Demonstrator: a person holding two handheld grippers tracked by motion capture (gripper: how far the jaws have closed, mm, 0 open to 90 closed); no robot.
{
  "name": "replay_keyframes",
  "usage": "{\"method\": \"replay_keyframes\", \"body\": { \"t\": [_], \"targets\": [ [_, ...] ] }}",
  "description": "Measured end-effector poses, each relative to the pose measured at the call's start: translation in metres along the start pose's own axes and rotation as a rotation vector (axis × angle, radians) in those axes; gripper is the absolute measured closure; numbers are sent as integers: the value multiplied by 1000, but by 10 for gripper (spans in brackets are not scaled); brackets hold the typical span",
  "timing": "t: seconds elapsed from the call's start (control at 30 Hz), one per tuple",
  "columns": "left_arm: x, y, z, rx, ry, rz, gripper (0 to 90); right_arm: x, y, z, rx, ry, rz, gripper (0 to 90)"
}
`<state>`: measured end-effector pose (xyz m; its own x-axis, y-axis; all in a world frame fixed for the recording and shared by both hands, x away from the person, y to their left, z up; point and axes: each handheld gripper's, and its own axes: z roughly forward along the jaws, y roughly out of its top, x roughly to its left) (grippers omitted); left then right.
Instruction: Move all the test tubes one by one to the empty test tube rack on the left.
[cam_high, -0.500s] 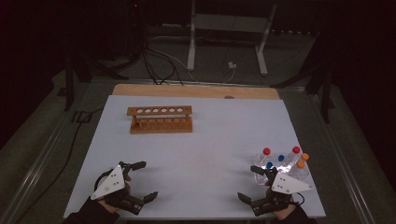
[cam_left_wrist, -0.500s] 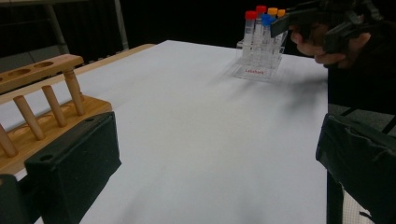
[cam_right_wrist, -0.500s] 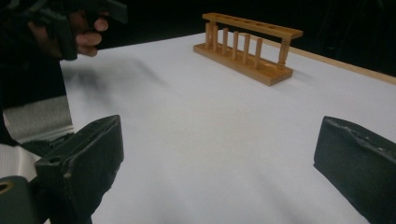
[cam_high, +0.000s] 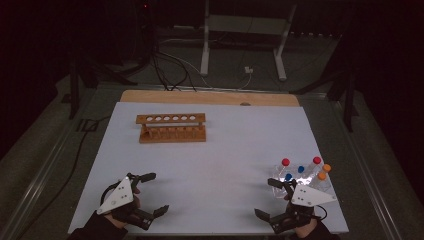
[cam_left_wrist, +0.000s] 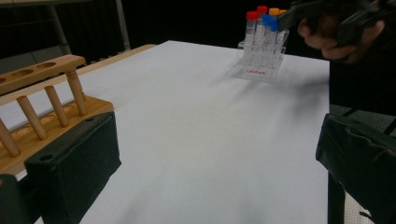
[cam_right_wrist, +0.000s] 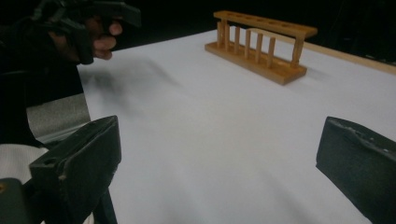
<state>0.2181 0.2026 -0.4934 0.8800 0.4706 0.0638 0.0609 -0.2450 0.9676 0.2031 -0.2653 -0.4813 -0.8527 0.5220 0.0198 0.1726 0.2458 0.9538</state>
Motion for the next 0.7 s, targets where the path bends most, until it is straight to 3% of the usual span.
{"method": "replay_keyframes", "body": {
  "t": [0.13,0.4,0.5,0.53,0.7],
  "targets": [
    [0,0,0,-1,2,3,4,10,15,-5,-18,6,-28,0],
    [0,0,0,2,2,1,4,13,32,-19,-45,-65,-29,5],
    [0,0,0,1,2,2,4,11,34,-24,-31,-144,-22,11],
    [0,0,0,1,2,2,4,11,34,-24,-31,-144,-22,11],
    [-1,0,0,1,-5,3,4,3,27,-29,0,-258,20,31]
  ]
}}
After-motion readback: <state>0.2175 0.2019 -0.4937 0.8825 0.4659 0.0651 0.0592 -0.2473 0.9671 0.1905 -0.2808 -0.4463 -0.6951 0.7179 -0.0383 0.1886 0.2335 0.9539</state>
